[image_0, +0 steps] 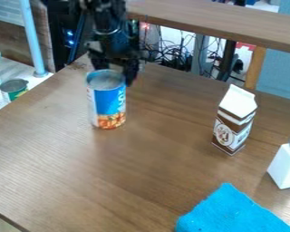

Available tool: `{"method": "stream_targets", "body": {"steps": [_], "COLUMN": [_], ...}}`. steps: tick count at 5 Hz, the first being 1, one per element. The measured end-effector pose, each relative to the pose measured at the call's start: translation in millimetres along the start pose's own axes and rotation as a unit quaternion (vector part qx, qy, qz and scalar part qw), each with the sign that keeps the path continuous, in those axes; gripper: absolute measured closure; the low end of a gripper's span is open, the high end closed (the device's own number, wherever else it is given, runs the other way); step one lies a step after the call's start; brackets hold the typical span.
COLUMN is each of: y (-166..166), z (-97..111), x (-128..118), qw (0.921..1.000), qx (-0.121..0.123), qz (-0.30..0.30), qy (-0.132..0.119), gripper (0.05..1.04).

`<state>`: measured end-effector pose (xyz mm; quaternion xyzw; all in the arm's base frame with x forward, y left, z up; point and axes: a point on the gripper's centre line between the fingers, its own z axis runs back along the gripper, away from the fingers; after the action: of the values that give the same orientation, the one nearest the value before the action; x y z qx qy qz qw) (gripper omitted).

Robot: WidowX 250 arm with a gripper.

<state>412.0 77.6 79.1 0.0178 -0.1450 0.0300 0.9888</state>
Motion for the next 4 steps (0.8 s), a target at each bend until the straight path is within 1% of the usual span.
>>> {"method": "stream_targets", "body": {"steps": [1, 2, 3, 4], "y": [-1, -8, -12, -15], "z": [10, 22, 35, 38], "x": [-12, -26, -41, -56], "qw": [1.0000, 0.9998, 0.9996, 0.9996], "qx": [-0.003, -0.016, -0.023, -0.022], "qz": [-0.002, -0.004, -0.005, -0.009], "qy": [-0.005, -0.011, -0.018, -0.016], "gripper": [0.079, 0.079, 0.079, 0.080]}}
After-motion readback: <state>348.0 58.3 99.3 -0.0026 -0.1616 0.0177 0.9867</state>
